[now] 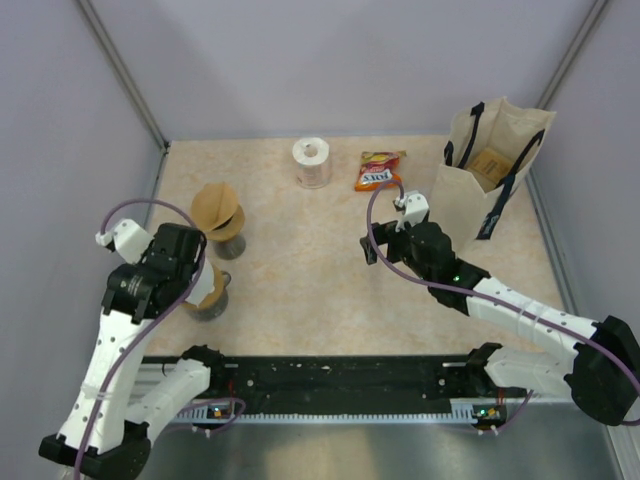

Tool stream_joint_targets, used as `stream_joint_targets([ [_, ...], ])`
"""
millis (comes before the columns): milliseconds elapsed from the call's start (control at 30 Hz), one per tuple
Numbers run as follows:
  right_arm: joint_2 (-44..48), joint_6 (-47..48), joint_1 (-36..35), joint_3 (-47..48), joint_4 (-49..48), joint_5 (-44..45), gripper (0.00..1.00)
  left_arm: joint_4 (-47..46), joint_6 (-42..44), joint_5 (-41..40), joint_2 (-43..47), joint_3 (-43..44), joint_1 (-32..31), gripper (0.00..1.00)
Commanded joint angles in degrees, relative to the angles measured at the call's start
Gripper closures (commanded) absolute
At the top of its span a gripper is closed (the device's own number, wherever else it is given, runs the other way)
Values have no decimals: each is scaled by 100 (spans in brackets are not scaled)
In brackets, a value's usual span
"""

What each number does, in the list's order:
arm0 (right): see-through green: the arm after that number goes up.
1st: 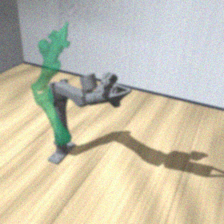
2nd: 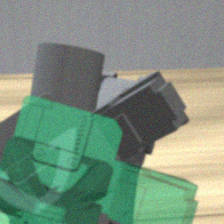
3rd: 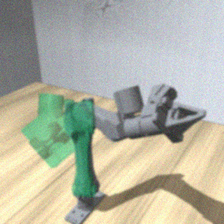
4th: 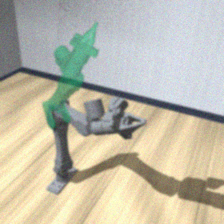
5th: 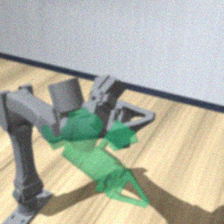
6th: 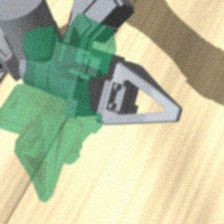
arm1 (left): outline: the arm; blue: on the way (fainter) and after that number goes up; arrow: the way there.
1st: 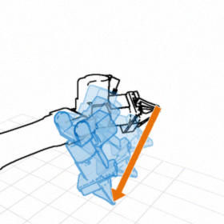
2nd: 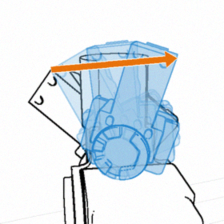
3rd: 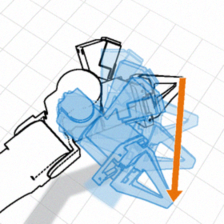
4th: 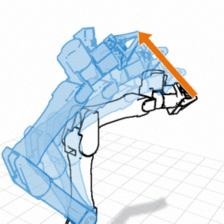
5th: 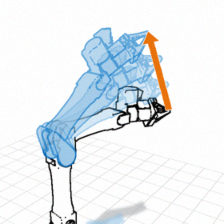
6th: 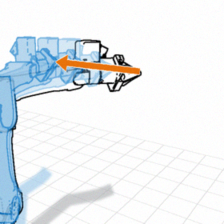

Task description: Place the coffee filter in the dripper

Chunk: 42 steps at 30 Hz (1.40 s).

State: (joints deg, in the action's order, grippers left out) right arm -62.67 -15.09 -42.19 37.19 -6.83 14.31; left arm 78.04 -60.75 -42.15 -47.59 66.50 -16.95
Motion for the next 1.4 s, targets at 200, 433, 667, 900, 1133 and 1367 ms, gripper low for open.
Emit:
stream_joint_targets([
  [200, -87, 15, 62, 263, -178, -7, 1, 250, 1196, 1021, 487, 496, 25, 53],
  [433, -17, 33, 62, 245, -134, 37, 1, -52, 1189, 1175, 94, 4, 25, 80],
  [667, -17, 50, 62, 245, -126, 55, 1, -61, 819, 647, -391, -357, 25, 83],
  [900, -61, 68, 62, 245, -134, 55, 1, -263, 731, 445, -391, -550, 86, 81],
  [1133, -69, 68, 62, 236, -126, 81, 1, -403, 801, 401, -382, -752, 341, 79],
  [1367, -52, 77, 62, 236, -126, 107, 1, -755, 1223, 813, -224, -946, 903, 78],
])
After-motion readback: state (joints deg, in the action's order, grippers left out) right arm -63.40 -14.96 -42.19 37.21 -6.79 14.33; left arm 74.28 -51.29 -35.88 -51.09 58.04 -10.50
